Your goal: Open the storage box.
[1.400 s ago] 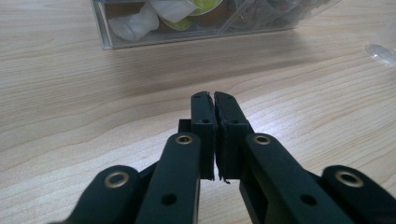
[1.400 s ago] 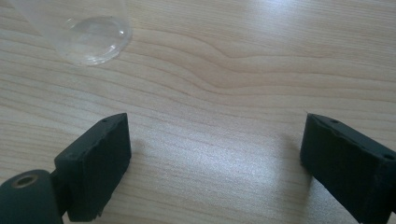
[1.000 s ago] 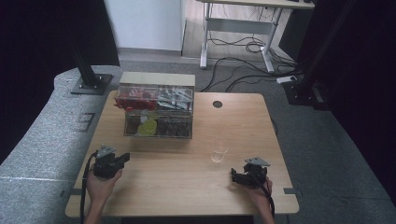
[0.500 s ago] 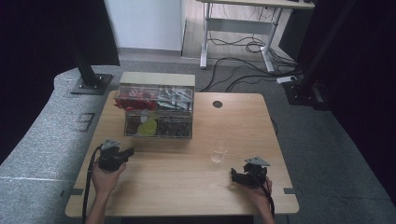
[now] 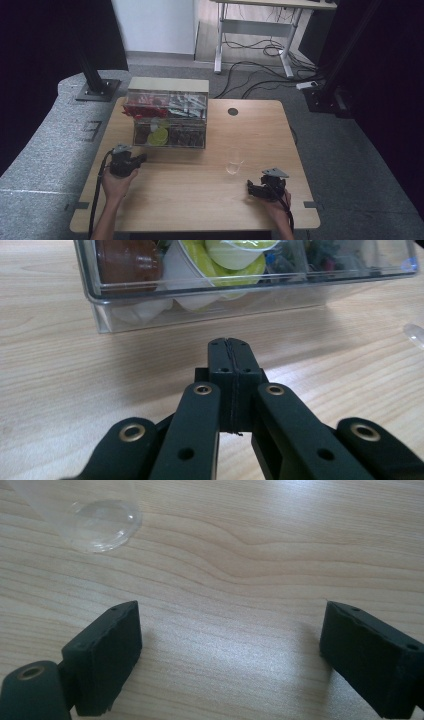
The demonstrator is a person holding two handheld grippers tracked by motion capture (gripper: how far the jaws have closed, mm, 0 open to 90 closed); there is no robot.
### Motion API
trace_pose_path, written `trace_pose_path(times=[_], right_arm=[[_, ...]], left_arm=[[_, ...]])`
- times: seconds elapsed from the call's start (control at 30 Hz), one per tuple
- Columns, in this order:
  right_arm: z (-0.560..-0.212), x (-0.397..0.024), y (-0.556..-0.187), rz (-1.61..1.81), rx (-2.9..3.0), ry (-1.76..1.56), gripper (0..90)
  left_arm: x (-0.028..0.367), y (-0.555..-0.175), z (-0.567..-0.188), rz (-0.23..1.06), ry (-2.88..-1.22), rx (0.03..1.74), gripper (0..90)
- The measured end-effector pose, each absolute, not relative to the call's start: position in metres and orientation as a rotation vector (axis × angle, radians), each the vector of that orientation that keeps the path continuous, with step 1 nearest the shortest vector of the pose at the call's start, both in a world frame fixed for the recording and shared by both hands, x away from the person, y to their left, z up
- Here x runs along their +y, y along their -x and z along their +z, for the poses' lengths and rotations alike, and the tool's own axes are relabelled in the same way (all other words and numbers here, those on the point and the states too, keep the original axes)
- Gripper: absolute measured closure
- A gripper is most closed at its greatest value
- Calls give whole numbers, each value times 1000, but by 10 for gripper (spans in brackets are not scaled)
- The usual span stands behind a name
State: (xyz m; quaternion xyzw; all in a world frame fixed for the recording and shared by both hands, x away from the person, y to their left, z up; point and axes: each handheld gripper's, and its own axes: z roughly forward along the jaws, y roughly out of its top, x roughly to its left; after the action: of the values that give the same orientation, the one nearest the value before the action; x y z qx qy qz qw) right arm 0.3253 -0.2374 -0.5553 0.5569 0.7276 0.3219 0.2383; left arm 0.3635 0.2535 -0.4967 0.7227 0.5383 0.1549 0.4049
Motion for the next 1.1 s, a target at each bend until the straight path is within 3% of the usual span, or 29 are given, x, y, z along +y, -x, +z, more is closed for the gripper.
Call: trace_pose_path(times=[0.47,1.1], right_arm=[[-555,-237,-325,882,1993,-1525,102],[-555,-237,-325,882,1993,-1526,102]], left_arm=[[244,-390,-503,378,-1845,1365,900],[236,-391,-497,381,-1834,1357,900]])
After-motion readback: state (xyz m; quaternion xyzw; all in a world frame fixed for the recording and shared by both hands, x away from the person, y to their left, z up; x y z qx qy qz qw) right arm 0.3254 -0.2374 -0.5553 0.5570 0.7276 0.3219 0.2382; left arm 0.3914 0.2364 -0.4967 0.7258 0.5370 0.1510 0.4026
